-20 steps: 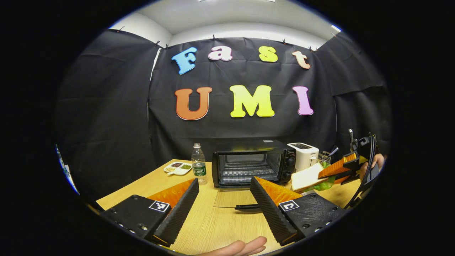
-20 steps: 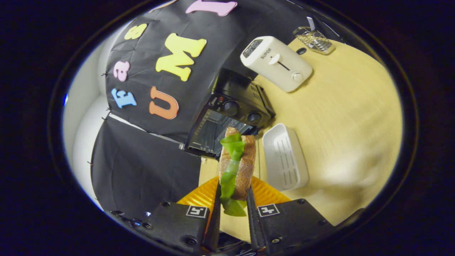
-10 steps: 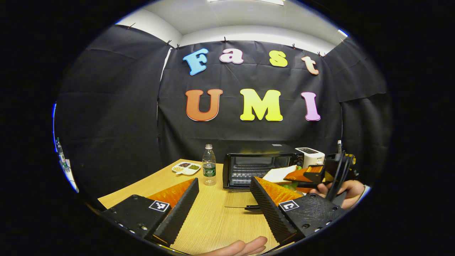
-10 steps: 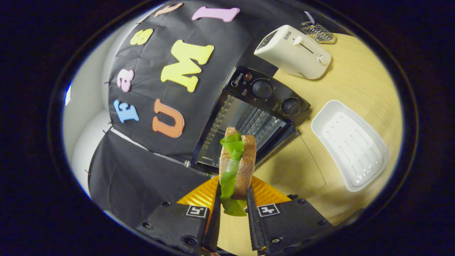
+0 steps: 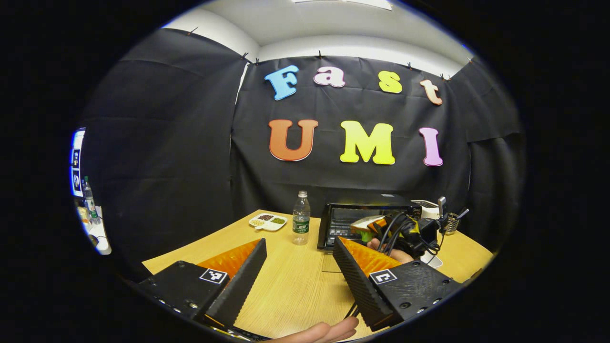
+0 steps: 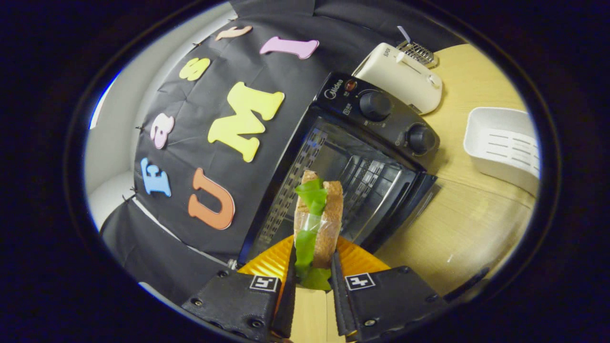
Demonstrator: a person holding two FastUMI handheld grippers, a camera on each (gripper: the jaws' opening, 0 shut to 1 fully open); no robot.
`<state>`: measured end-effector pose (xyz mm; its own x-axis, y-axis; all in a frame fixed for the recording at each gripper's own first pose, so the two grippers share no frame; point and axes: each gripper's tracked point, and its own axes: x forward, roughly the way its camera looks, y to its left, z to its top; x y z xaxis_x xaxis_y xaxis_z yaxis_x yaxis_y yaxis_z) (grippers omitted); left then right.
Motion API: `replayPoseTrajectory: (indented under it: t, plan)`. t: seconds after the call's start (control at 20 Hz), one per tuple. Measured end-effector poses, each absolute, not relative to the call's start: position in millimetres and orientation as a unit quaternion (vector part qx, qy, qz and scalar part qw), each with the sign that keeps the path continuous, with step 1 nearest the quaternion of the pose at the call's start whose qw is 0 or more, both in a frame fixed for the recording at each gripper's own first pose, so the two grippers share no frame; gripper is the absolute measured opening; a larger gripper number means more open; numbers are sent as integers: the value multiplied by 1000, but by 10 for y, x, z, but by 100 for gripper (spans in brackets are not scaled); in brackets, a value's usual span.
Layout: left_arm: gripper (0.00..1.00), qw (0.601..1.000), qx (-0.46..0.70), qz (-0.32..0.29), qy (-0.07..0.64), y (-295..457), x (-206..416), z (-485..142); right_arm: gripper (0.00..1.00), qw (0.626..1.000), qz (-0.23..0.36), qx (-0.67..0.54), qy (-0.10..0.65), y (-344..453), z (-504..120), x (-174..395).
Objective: Open the electric oven with the left hand, put the food in, and close the electric oven.
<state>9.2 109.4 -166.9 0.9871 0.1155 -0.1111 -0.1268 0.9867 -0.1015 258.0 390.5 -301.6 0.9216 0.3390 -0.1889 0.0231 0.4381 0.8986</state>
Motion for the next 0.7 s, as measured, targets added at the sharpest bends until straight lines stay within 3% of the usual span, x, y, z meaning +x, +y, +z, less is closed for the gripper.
replayPoseTrajectory:
  t: [0.2, 0.45, 0.65, 0.7]
  plan:
    - [93, 995, -61, 65, 55, 1185, 31, -1670, 37, 835, 82, 517, 167, 4052, -3106, 2848]
    - [93, 995, -60, 65, 49, 1255, -27, -1675, 38, 870, 46, 474, 130, 3978, -3125, 3145]
    - [92, 994, -67, 58, 58, 1247, -27, -1720, 38, 865, 36, 476, 154, 4074, -3320, 3309]
    - [93, 994, -66, 61, 61, 1263, -44, -1732, 29, 864, 37, 477, 158, 4096, -3338, 3319]
